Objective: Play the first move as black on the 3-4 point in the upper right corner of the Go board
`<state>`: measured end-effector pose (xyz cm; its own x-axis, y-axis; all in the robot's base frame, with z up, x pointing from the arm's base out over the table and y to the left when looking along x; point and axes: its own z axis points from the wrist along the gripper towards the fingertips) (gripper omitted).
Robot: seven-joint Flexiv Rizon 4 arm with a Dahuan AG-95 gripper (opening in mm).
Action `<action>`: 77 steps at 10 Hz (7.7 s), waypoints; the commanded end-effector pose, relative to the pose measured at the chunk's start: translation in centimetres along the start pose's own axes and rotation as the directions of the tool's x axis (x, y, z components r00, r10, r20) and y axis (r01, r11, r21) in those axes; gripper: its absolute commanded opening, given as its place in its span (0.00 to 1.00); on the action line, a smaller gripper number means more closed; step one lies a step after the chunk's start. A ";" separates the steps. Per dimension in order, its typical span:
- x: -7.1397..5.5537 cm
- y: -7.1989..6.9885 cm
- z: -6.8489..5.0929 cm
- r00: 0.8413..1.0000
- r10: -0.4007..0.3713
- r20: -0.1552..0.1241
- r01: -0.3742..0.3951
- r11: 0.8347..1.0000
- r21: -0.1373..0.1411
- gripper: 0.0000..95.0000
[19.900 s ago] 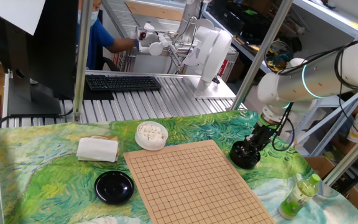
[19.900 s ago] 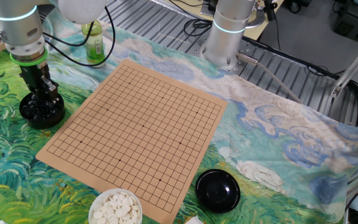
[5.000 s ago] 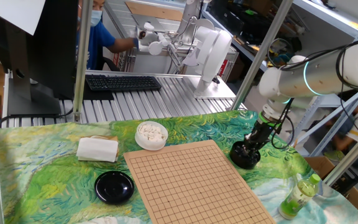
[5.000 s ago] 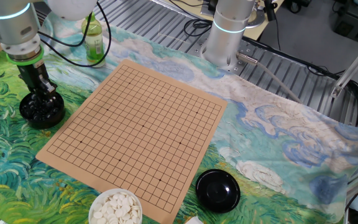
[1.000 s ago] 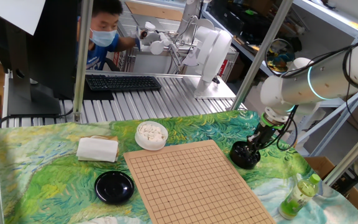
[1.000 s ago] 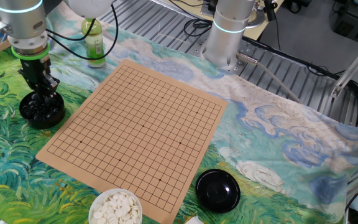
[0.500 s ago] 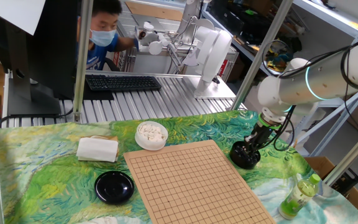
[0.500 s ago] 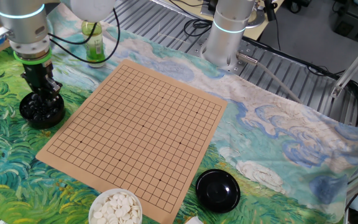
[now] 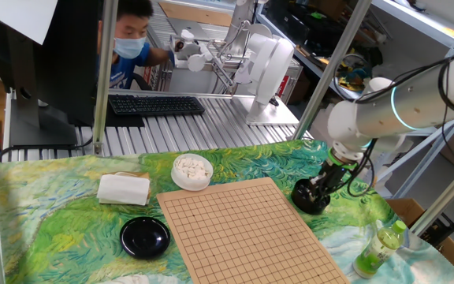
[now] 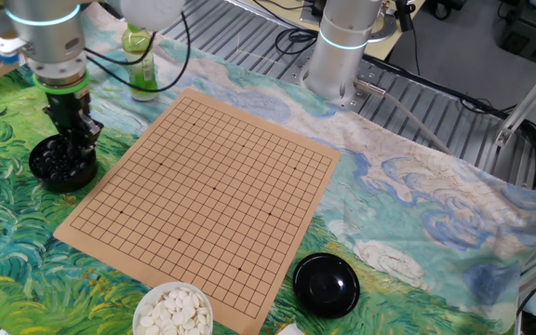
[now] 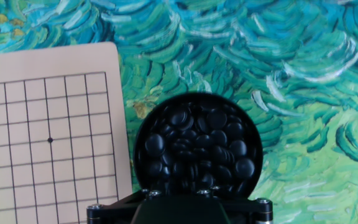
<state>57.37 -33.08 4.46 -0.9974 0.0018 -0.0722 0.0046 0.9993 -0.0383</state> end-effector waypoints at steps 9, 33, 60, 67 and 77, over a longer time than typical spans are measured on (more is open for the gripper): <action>0.3 -0.1 -0.3 1.000 0.013 -0.004 -0.013 1.000 0.002 0.20; -3.2 -0.6 0.9 0.999 -0.045 0.002 0.045 0.999 -0.001 0.20; -1.9 -3.4 0.5 0.999 -0.050 0.002 0.050 0.999 0.019 0.20; -0.4 -3.0 1.0 1.000 -0.025 -0.001 0.025 1.000 0.011 0.20; -0.4 -2.9 0.6 1.000 -0.027 0.002 0.027 0.999 0.021 0.20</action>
<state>58.01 -35.98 3.97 -0.9969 -0.0227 -0.0749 -0.0181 0.9980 -0.0608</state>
